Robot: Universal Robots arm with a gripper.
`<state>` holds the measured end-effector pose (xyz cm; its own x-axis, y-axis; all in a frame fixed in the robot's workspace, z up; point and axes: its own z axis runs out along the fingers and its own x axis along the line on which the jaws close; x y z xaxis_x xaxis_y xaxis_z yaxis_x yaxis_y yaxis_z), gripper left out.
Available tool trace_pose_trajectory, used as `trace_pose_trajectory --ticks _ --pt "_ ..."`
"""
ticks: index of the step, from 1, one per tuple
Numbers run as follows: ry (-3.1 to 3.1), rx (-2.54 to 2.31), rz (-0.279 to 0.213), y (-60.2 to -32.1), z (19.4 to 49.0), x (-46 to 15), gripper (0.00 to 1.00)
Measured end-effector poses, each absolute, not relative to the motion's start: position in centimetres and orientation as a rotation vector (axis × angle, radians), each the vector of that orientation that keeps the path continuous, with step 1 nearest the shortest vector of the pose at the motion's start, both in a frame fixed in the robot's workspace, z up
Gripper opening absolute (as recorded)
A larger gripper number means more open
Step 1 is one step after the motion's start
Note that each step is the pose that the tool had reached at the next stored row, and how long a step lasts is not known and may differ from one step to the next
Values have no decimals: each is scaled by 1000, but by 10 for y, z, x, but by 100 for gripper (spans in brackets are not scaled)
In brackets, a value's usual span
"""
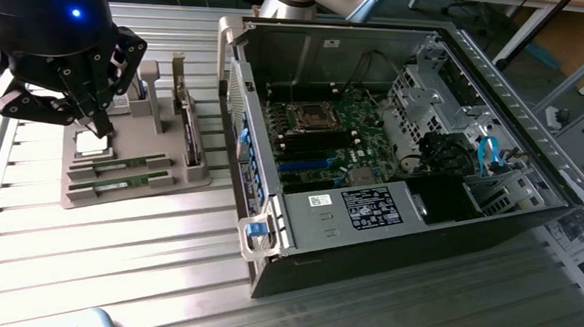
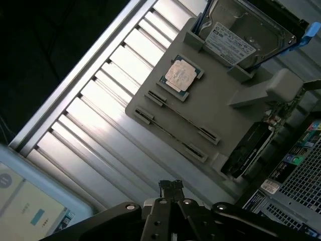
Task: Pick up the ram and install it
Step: 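Pick up the ram and move it above insertion slot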
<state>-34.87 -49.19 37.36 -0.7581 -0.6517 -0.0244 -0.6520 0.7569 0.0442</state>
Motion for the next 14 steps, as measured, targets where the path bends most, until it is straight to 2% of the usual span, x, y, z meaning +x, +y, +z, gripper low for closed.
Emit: trace_pose_trajectory --ticks 14 --pt "2888 -1220 79 -492 373 -349 11"
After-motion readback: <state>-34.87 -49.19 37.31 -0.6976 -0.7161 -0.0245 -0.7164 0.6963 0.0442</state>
